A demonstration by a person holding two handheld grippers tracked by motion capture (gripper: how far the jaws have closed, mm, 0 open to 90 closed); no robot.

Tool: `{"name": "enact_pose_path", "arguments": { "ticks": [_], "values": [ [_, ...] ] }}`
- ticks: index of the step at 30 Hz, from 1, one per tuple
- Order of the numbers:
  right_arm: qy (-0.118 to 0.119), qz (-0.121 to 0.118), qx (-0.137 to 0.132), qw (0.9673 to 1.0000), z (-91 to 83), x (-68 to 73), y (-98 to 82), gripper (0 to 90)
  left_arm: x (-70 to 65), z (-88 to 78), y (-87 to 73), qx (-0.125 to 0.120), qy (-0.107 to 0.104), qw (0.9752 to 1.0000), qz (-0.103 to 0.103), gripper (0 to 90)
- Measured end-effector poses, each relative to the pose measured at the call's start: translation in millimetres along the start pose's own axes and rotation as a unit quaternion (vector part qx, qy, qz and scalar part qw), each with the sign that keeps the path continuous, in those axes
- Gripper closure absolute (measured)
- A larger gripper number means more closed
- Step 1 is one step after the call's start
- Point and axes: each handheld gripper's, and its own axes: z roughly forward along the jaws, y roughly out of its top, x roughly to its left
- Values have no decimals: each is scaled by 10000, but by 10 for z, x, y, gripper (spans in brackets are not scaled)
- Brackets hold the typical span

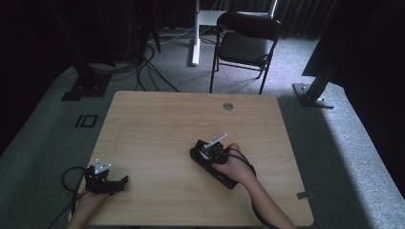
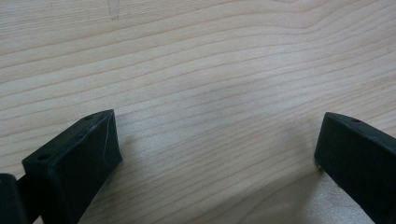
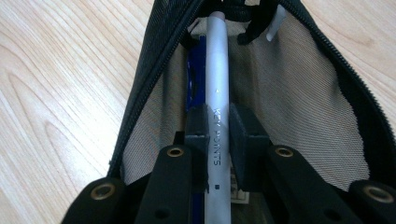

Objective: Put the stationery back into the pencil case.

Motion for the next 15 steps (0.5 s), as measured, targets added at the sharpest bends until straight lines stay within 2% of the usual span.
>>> {"name": "enact_pose_path", "arguments": {
  "ticks": [2,5,15],
  "values": [
    [95,61,6,9999,4,-9,-2,772,0,0,0,-1,0,10000,-1,3],
    [78,102,-15,9999,-8,-21,-1,754,0,0,0,-1,0,10000,-1,3],
    [20,135,-402,9991,-187,-78,13,718,0,0,0,0,1,10000,0,3]
  ]
}}
